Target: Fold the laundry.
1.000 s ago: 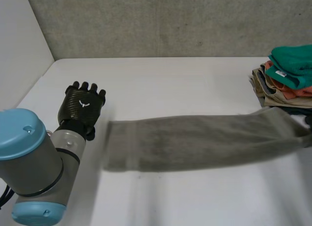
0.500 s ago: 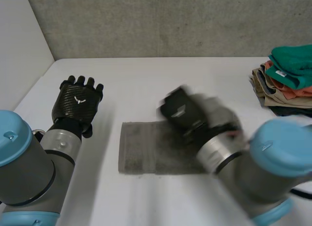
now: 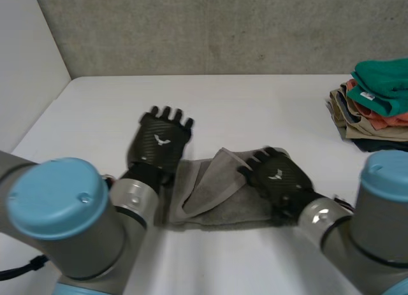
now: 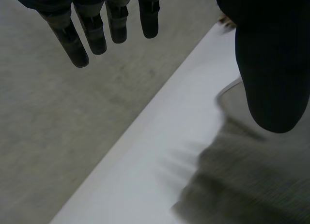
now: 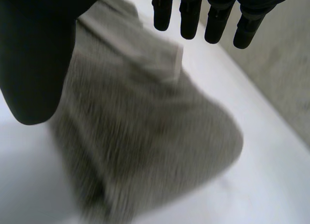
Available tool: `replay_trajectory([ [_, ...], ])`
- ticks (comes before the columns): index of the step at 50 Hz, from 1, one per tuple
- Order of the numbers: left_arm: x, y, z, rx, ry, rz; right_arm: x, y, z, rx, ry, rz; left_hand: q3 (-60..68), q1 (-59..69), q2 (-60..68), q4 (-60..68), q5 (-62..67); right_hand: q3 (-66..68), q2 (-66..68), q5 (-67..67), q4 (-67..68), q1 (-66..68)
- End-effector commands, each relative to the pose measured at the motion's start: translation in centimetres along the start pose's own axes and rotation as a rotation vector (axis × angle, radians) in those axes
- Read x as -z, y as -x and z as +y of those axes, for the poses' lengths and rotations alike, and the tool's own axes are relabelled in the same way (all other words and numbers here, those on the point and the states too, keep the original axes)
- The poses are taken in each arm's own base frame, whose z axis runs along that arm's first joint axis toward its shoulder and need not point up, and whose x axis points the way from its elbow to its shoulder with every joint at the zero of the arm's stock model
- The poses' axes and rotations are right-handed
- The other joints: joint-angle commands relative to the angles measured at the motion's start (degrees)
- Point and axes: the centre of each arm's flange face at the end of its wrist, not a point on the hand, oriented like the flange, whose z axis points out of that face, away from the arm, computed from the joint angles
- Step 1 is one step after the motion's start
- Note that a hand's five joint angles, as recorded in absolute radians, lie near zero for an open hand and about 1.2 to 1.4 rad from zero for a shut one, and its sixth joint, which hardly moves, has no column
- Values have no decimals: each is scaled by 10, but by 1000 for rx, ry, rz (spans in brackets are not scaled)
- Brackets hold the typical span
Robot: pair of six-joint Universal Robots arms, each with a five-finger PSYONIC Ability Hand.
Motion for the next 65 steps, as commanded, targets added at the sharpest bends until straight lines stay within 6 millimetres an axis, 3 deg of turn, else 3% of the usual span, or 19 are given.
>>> replay_trajectory([
  [1,0,-40,-5,101,-50,160,-1,-15,28,-55,22,9,3,15,6,8,-2,-19,-17,-21,-19,-29],
  [6,4,-56,-9,150,-74,243,-1,-17,30,-62,19,24,15,27,18,19,10,-19,-17,-21,-19,-29],
  [11,-13,-67,2,149,-52,253,-1,-16,31,-70,20,21,28,40,32,33,23,-10,-9,-12,-11,-21],
  [19,-38,-82,38,80,97,230,-2,-16,32,-57,26,63,33,45,37,38,28,191,193,189,190,181],
  [22,-57,-63,53,29,158,90,-2,-17,33,-55,27,76,43,55,47,48,38,230,232,228,229,220],
  [25,-75,-15,68,-3,238,-160,-2,-17,33,-43,28,83,42,54,45,46,37,284,286,282,283,274],
  [28,-79,12,73,-28,270,-289,-2,-18,32,-37,30,90,40,52,43,45,35,316,318,314,315,306],
  [32,-69,9,72,-63,274,-252,-2,-18,33,-36,37,100,28,40,32,33,23,326,328,324,325,316],
  [42,-37,-9,38,-53,176,-125,-1,-17,33,-46,42,104,5,17,8,9,0,328,329,326,327,318],
  [45,-33,-11,31,-51,158,-117,0,-15,31,-66,43,100,5,17,8,9,0,273,274,271,272,262],
  [51,-28,-12,31,-55,161,-111,3,-11,28,-200,47,100,3,15,6,8,-2,124,126,123,124,114],
  [57,-26,-14,36,-59,174,-103,3,-10,28,-290,55,84,1,13,5,6,-4,128,129,126,127,117],
  [61,-24,-15,38,-62,183,-98,-1,-11,30,-310,61,80,1,13,5,6,-4,238,240,236,238,228],
  [64,-23,-15,39,-63,184,-97,-7,-12,40,-319,94,93,1,13,5,6,-4,674,676,672,673,664],
  [65,-22,-15,39,-63,185,-97,-8,-13,43,-321,107,103,1,13,5,6,-4,675,677,674,675,665],
])
